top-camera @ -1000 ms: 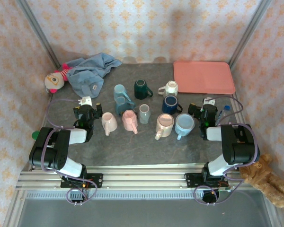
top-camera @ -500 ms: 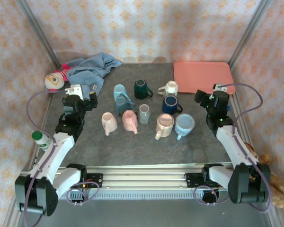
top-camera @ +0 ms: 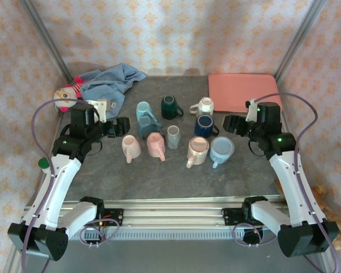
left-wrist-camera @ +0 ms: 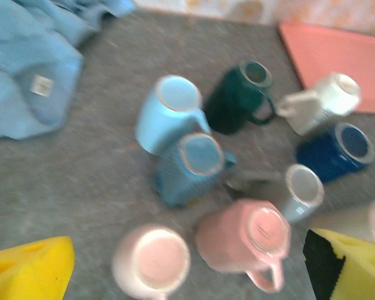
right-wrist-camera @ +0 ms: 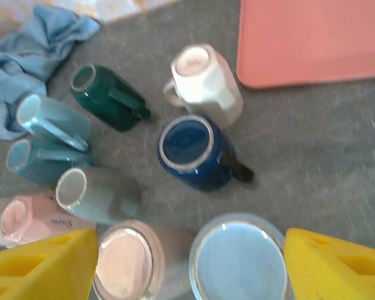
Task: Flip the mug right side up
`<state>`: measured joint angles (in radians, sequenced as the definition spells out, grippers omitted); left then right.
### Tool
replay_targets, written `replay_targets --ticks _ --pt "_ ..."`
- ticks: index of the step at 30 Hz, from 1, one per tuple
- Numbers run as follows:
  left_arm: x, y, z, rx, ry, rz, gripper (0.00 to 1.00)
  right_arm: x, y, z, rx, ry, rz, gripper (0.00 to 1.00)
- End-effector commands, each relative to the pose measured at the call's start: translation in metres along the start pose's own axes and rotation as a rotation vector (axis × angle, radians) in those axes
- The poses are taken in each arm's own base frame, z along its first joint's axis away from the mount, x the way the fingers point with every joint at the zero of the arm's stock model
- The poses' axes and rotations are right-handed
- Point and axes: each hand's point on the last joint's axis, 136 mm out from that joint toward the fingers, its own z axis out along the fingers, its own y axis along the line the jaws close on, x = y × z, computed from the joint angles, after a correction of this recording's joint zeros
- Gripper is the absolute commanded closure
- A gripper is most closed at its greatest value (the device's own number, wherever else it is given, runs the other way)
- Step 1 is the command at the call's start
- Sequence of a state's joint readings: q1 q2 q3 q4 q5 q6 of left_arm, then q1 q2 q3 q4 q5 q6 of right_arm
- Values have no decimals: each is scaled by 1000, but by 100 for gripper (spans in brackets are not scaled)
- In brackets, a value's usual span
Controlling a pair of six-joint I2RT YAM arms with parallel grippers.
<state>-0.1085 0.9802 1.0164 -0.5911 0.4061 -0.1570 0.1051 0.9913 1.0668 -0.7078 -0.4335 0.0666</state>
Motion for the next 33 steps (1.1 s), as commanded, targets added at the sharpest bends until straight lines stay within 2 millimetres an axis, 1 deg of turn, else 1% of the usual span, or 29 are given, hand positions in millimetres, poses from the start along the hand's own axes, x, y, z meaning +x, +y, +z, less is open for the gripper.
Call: replay_targets --ticks 1,3,6,8,9,12,13,17,20,22,24,26,28,33 --pt "25 -32 7 176 114 -13 4 35 -17 -13 112 161 95 21" --pt "26 -44 12 223 130 -7 4 51 -22 -13 150 237 164 21" --pt "27 -56 19 260 143 -3 4 69 -28 -9 183 308 234 20" --pt "27 -61 24 278 151 -4 4 77 -33 -4 205 332 264 24" --pt "27 -64 26 286 159 -2 4 83 -32 1 194 357 274 25" --pt "29 -70 32 298 191 4 4 95 -29 10 176 432 327 37" --pt "30 -73 34 305 199 8 4 98 -26 13 155 442 348 39" --pt "29 -79 40 325 200 17 5 108 -26 18 142 456 392 42" --pt "30 -80 45 330 202 15 5 123 -26 25 150 521 405 46" --pt "32 -80 47 333 214 17 6 135 -26 28 194 553 382 46" --pt "34 -79 50 331 222 19 6 142 -26 31 227 557 376 47" --pt "37 -78 51 331 225 19 6 149 -22 37 239 549 386 49" --pt "38 -78 52 332 219 16 6 153 -20 43 275 523 385 51" --pt "39 -76 51 330 207 17 6 156 -30 53 363 439 406 55"
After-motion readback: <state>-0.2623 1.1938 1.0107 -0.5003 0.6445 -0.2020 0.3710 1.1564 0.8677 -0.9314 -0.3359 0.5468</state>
